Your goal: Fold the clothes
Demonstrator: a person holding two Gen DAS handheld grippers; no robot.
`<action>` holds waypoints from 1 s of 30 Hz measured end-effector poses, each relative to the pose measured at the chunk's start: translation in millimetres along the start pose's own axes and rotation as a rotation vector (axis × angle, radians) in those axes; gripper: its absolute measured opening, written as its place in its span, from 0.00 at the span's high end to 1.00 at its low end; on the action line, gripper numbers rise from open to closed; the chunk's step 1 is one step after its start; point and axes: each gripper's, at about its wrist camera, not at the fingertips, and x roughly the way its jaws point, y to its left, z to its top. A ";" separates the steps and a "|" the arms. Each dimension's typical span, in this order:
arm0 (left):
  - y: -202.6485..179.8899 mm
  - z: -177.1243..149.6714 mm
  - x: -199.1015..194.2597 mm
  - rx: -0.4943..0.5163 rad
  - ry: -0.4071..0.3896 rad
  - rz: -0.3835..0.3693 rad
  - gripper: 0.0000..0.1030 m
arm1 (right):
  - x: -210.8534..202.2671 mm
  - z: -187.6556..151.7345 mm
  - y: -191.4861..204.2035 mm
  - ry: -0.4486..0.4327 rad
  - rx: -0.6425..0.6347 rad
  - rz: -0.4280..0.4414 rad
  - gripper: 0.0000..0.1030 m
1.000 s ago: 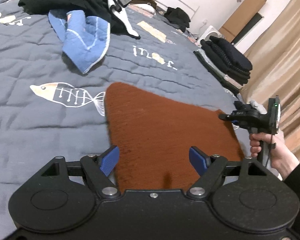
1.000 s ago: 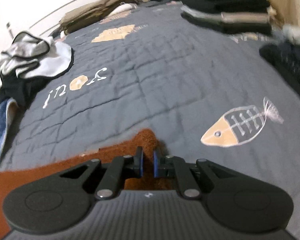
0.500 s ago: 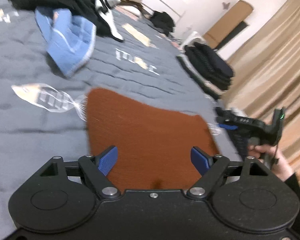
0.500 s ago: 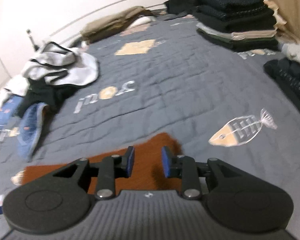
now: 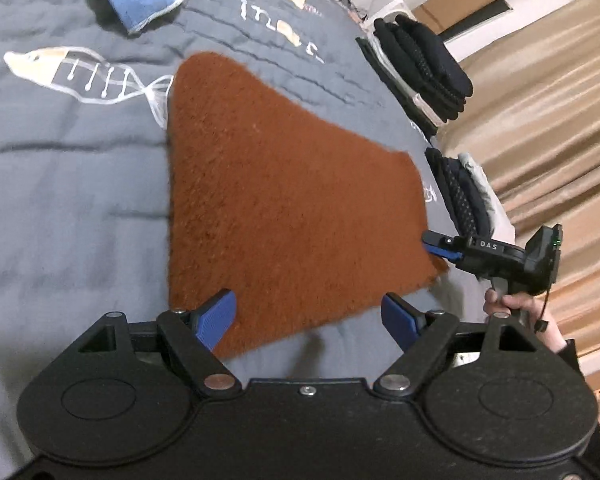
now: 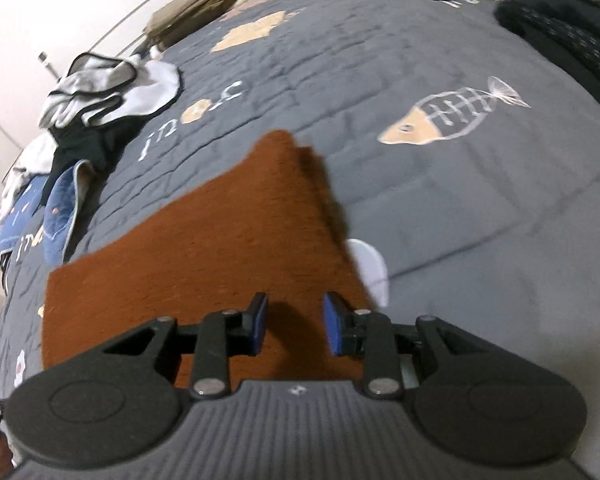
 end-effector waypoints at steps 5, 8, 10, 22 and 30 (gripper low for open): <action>-19.9 -4.8 -21.3 0.032 -0.062 0.016 0.23 | -5.6 -6.1 -0.4 -0.017 -0.059 -0.162 0.63; -32.3 -2.4 -29.7 0.057 -0.130 -0.029 0.23 | -13.7 -8.9 6.6 -0.040 -0.079 -0.212 0.63; -36.9 -0.8 -31.2 0.056 -0.161 -0.040 0.21 | -23.3 -9.4 16.6 -0.085 -0.112 -0.220 0.63; -39.8 -1.0 -29.6 0.066 -0.180 0.018 0.21 | -17.0 -18.0 48.1 -0.031 -0.087 0.102 0.63; -27.6 -2.6 -32.6 0.041 -0.210 0.090 0.20 | -8.0 -20.2 29.4 0.008 -0.057 -0.022 0.64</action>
